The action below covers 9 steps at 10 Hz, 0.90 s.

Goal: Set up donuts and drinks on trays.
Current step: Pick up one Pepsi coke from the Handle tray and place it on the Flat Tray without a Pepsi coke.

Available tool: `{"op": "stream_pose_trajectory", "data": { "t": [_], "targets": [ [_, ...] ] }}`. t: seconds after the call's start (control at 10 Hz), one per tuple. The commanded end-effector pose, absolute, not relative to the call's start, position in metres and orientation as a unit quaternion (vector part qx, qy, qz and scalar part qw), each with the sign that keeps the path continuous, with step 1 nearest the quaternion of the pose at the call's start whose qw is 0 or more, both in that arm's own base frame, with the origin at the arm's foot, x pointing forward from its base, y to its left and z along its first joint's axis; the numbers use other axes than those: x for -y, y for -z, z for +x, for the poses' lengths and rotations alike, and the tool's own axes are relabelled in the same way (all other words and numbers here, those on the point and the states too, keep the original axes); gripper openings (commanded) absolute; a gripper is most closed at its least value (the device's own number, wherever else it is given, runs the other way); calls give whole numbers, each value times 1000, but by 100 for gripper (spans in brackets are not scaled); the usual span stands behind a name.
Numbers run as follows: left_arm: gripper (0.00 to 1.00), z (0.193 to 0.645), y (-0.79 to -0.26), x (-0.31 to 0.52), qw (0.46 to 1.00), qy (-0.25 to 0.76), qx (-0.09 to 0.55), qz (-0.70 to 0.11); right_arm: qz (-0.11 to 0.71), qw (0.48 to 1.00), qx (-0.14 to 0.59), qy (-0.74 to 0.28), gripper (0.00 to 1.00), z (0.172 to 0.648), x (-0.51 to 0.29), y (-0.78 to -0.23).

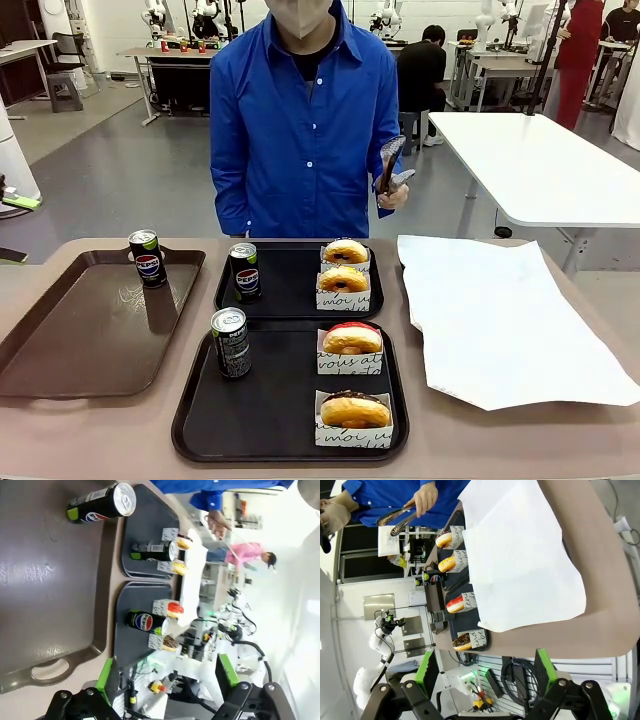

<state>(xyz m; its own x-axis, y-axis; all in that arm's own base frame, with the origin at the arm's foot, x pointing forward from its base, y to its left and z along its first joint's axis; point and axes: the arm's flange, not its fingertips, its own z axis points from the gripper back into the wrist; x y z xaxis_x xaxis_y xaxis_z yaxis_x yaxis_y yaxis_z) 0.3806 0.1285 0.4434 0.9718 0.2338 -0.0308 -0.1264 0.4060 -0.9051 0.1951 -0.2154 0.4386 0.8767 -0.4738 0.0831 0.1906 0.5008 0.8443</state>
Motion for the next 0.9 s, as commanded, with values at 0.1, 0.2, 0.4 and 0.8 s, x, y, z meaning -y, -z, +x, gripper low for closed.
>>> {"op": "stream_pose_trajectory", "data": {
  "t": [0.1, 0.2, 0.4, 0.8],
  "targets": [
    [100, 393, -419, -157, 816, -75, 62, -570, 460, 853, 149, 194, 100, 195, 214, -438],
    [100, 394, -407, -161, 817, -65, 67, -569, 460, 853, 149, 194, 100, 195, 214, -438],
    [100, 399, -394, -166, 814, -39, 85, -574, 460, 853, 149, 194, 100, 195, 214, -438],
    [100, 394, -388, -165, 820, -47, 77, -566, 460, 853, 149, 194, 100, 195, 214, -438]
  ]
}}
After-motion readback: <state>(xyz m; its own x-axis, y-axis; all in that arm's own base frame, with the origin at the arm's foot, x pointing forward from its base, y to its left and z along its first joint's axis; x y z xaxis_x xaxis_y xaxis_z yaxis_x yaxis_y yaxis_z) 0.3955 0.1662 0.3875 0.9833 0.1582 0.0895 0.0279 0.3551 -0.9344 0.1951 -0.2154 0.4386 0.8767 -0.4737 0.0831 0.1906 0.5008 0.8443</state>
